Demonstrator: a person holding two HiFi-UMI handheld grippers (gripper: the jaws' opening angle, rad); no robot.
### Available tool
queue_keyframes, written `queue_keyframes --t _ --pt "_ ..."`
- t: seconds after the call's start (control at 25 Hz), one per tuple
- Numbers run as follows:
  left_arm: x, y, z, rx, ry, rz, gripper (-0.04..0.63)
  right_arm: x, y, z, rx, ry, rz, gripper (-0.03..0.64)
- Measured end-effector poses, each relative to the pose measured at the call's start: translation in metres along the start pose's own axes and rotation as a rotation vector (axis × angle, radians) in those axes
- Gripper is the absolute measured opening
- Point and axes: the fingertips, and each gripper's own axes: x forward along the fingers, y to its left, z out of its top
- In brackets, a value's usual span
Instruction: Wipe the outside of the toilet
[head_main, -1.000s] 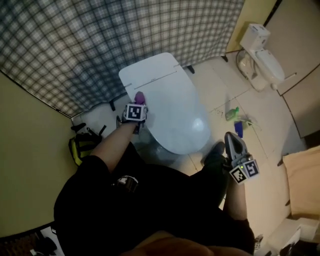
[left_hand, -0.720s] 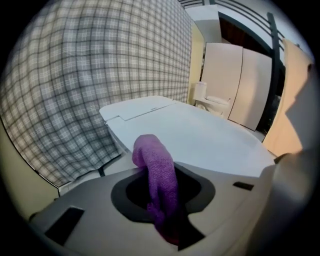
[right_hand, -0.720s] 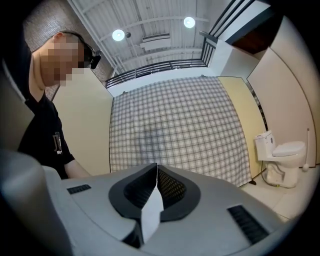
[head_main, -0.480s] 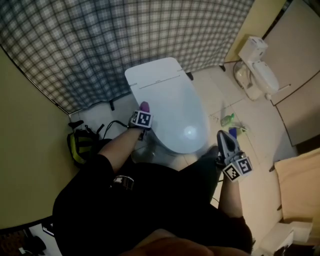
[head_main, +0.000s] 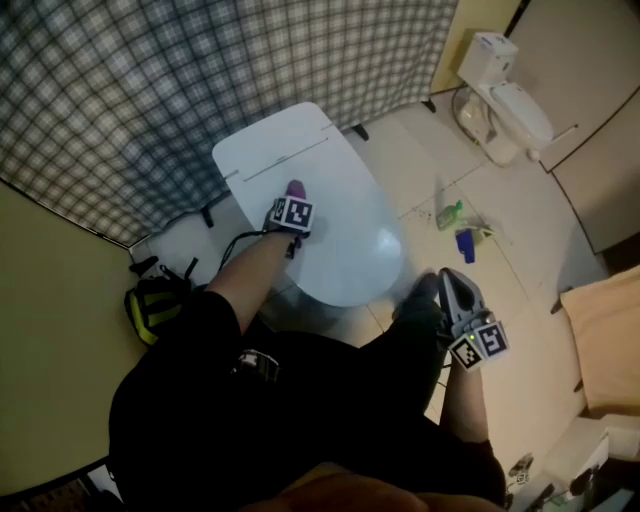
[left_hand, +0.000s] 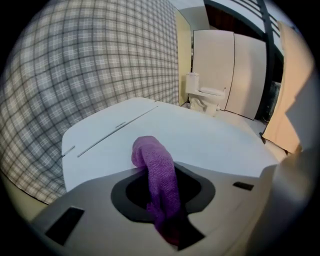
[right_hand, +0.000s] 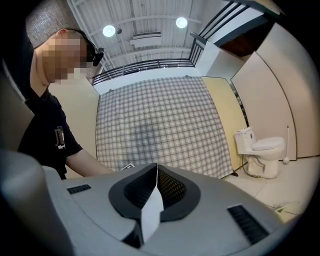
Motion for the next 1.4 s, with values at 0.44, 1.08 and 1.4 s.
queue_keyframes --t 0.44,1.08,1.4 --pt "0.087 -0.089 0.133 0.059 -0.068 -0.014 0.087 -0.022 -0.109 -0.031 0.068 0.030 -0.094 0.011" --pt "0.050 -0.096 0.111 0.000 -0.096 -0.137 0.087 -0.065 -0.115 -0.009 0.033 0.030 -0.168 0.011" --pt "-0.057 0.016 -0.046 -0.095 -0.061 -0.062 0.088 -0.007 -0.010 0.031 -0.057 -0.018 -0.012 0.011"
